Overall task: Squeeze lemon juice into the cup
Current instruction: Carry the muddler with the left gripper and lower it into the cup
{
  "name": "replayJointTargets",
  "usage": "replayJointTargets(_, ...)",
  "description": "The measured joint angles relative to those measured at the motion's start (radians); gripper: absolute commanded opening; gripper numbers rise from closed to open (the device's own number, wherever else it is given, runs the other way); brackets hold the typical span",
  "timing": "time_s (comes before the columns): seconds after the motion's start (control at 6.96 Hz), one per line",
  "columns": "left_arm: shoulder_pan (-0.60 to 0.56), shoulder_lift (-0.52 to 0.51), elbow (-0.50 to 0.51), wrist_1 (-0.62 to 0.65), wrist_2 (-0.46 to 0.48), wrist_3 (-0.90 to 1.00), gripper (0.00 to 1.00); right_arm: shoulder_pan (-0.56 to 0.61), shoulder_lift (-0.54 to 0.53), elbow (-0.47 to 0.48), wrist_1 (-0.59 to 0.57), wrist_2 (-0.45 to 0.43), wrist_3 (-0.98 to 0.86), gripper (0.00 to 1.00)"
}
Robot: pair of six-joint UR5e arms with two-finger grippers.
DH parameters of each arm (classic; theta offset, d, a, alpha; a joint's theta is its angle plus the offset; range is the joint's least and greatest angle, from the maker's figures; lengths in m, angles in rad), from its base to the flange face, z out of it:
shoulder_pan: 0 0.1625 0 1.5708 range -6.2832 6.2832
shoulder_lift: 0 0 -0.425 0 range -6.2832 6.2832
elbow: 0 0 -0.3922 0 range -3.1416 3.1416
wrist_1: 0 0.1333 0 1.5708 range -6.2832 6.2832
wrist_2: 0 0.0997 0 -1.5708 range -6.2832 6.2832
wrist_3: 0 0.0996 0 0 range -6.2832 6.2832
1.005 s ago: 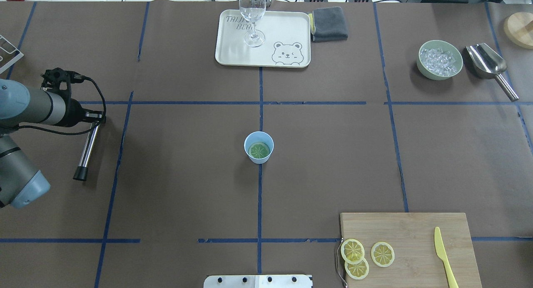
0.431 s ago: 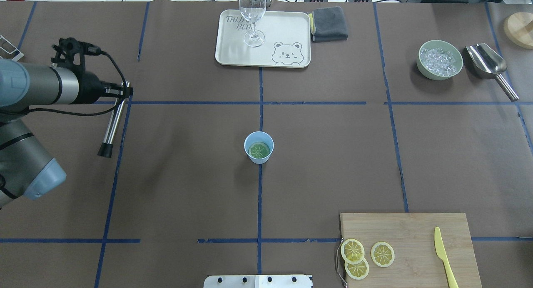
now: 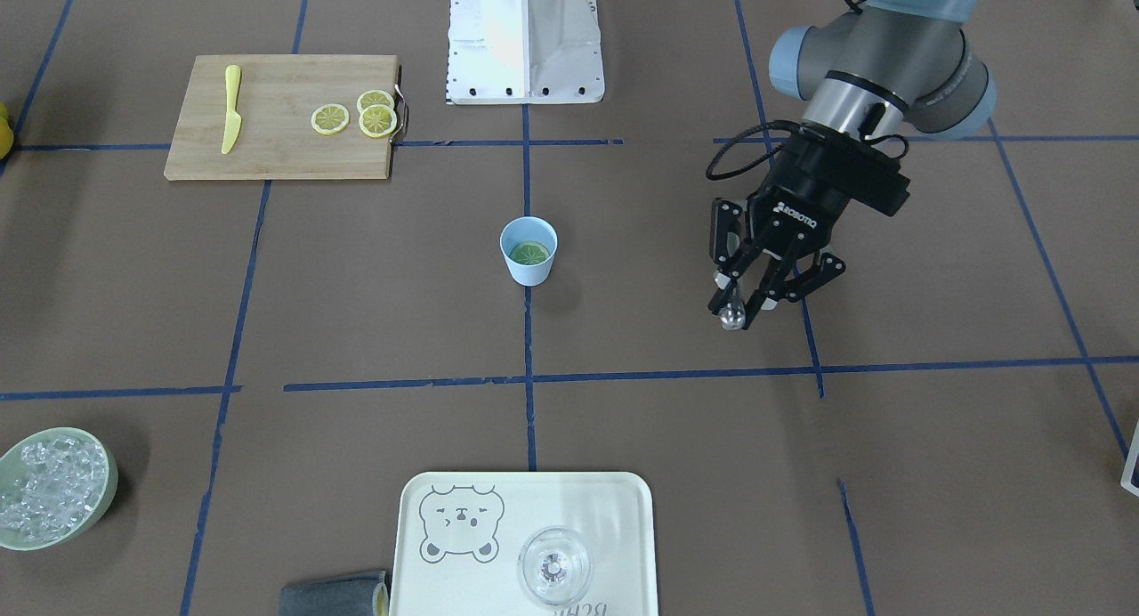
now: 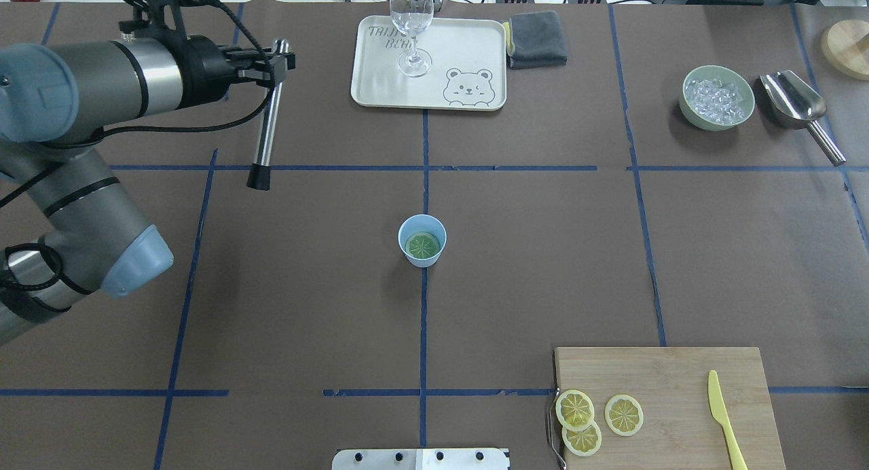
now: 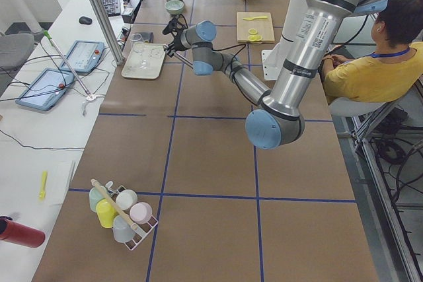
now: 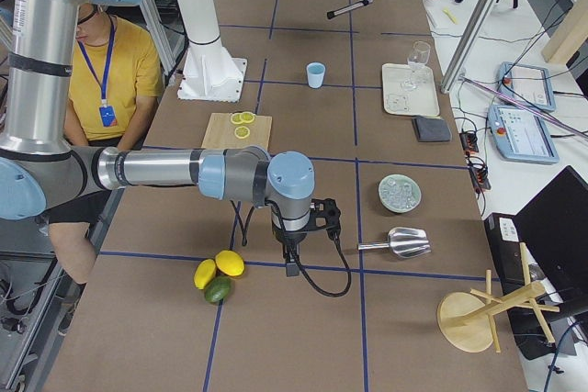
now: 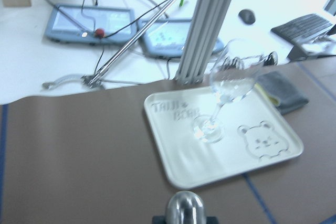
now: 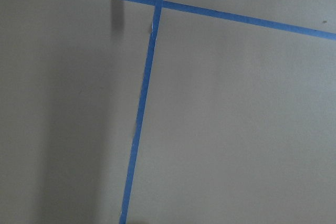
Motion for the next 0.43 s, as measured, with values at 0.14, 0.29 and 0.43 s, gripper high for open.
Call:
replayJointTargets(0.14,0.046,-0.035,0.004,-0.063,0.051,0.000,0.00,0.004,-0.001,0.000,0.000,0.000,0.000,1.00)
replayJointTargets(0.29,0.108,-0.060,0.021,-0.161,0.141,0.009,0.00,0.007,-0.002,0.000,0.000,0.000,0.000,1.00)
replayJointTargets(0.43,0.161,-0.088,0.055,-0.265,0.210,0.053,0.00,0.012,-0.003,-0.001,0.000,0.000,0.000,1.00)
